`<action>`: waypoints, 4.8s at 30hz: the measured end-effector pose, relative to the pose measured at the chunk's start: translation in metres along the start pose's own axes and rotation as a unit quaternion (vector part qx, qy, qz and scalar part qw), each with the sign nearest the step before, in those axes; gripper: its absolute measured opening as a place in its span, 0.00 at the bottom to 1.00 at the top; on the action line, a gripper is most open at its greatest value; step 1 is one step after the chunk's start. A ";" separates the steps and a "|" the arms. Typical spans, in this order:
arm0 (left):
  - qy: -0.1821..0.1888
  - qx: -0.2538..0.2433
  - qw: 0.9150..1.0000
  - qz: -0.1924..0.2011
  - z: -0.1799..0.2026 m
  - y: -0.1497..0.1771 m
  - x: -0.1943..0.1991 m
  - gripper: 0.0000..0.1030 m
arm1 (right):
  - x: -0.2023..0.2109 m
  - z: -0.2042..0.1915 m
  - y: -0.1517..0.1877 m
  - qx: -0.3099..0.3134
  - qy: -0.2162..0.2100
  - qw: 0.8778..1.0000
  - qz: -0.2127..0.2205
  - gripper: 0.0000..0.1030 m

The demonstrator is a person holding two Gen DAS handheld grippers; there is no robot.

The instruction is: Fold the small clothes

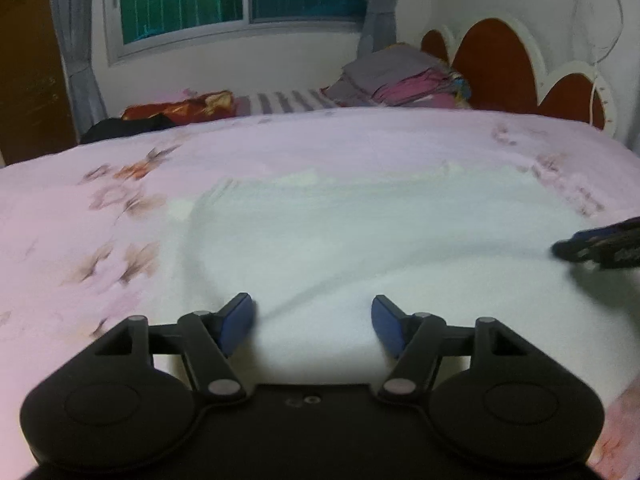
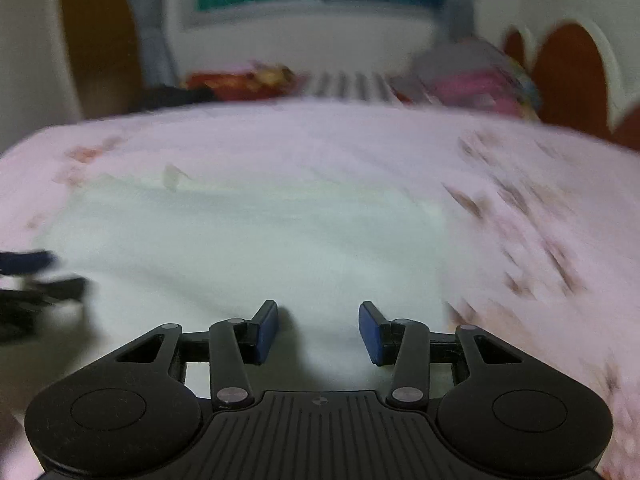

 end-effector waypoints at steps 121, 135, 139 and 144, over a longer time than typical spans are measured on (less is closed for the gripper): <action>0.017 0.507 0.857 0.094 -0.062 0.087 0.055 0.07 | -0.009 -0.080 0.005 -0.045 -0.118 0.992 0.006 0.00; 0.092 0.175 0.975 0.101 0.090 -0.052 0.083 0.06 | 0.031 0.003 -0.005 -0.173 -0.162 0.970 0.060 0.00; 0.131 0.114 0.984 0.041 0.166 -0.055 0.054 0.14 | 0.057 0.074 0.004 -0.237 -0.155 0.956 0.073 0.00; 0.177 0.095 0.980 0.010 0.202 -0.046 0.044 0.37 | 0.077 0.138 0.015 -0.284 -0.131 0.947 0.078 0.81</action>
Point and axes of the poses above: each gripper's, at about its wrist camera, not at the fingertips, and x roughly against the way its jaws point, z to its right, y to its underside, the point moved 3 cm from there along -x, roughly the way its jaws point, and after that the axes turned 1 degree about z, right-handed, at the moved point
